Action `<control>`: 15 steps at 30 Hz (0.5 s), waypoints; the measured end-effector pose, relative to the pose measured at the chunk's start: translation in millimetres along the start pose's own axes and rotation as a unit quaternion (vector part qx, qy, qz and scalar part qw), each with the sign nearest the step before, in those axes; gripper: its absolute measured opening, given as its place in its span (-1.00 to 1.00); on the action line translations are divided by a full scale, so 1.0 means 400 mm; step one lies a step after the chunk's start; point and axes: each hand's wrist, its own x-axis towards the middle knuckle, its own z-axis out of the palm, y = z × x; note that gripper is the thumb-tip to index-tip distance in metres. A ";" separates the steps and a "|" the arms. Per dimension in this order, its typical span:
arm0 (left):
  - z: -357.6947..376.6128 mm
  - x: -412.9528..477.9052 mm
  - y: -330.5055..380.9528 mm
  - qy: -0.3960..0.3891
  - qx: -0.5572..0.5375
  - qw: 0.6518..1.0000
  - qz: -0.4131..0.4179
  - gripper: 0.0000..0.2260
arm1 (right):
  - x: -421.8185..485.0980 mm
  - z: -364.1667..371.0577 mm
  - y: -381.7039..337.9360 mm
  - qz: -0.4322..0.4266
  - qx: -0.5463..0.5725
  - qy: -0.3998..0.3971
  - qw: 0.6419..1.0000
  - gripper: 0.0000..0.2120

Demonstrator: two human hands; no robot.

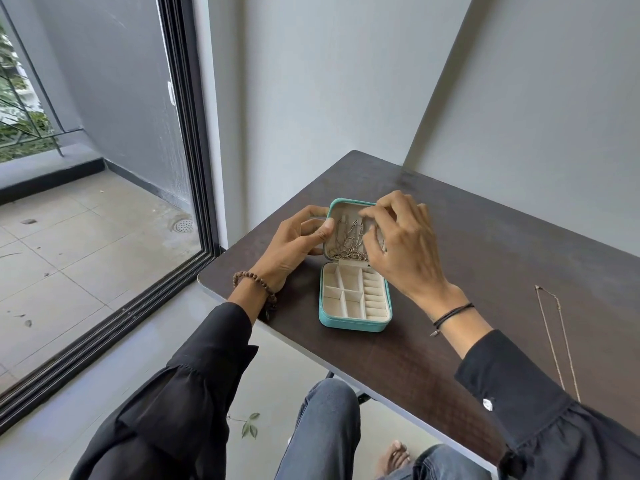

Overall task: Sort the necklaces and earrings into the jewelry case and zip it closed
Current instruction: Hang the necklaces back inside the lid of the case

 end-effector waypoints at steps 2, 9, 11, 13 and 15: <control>0.002 0.000 0.000 0.004 0.002 1.000 -0.003 -0.79 | -0.003 0.000 0.000 0.022 0.010 0.006 1.000 -0.77; 0.006 0.001 -0.002 0.023 0.010 1.000 -0.012 -0.78 | -0.053 0.003 0.001 0.056 -0.004 -0.002 0.998 -0.91; 0.007 0.002 -0.005 0.032 0.019 0.999 -0.011 -0.77 | -0.071 0.006 -0.008 0.050 -0.021 -0.026 0.998 -0.91; 0.007 0.001 -0.005 0.037 0.026 0.999 -0.010 -0.76 | -0.086 0.003 -0.019 0.044 -0.025 -0.049 0.998 -0.89; 0.008 0.000 -0.005 0.041 0.029 0.999 -0.008 -0.75 | -0.092 -0.006 -0.027 0.064 -0.023 -0.041 0.997 -0.88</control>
